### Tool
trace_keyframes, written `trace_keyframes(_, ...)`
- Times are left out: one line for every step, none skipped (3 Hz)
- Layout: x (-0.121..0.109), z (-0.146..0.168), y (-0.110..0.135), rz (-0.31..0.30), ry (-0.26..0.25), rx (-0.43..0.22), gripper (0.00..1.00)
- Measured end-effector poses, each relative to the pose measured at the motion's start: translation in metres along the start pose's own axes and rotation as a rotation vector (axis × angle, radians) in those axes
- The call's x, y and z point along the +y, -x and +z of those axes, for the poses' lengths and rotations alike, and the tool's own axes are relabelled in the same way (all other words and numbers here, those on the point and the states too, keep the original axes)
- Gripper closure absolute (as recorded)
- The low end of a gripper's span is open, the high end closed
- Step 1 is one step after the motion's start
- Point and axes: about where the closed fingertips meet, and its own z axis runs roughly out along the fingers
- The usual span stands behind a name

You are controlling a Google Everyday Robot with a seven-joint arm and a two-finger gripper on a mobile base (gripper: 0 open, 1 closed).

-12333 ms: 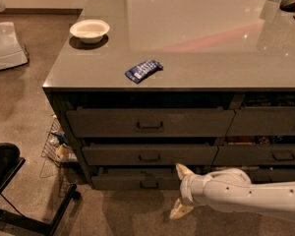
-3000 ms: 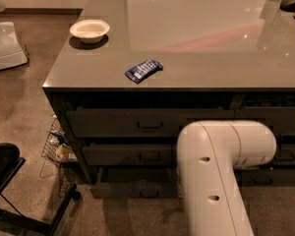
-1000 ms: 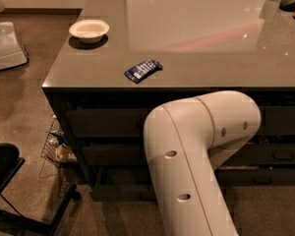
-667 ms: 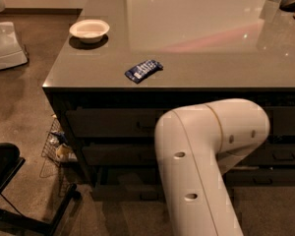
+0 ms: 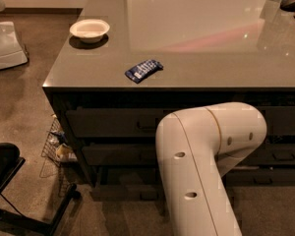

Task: Open bottom drawer

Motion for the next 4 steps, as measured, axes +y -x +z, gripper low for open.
trace_keyframes(0.004,0.026,0.016,-0.072,-0.002,-0.073,0.0)
trace_keyframes(0.004,0.034,0.021,-0.094,-0.004,-0.095,0.0)
trace_keyframes(0.004,0.035,0.022,-0.097,-0.003,-0.092,0.0)
trace_keyframes(0.0,0.052,0.036,-0.152,-0.003,-0.099,0.0)
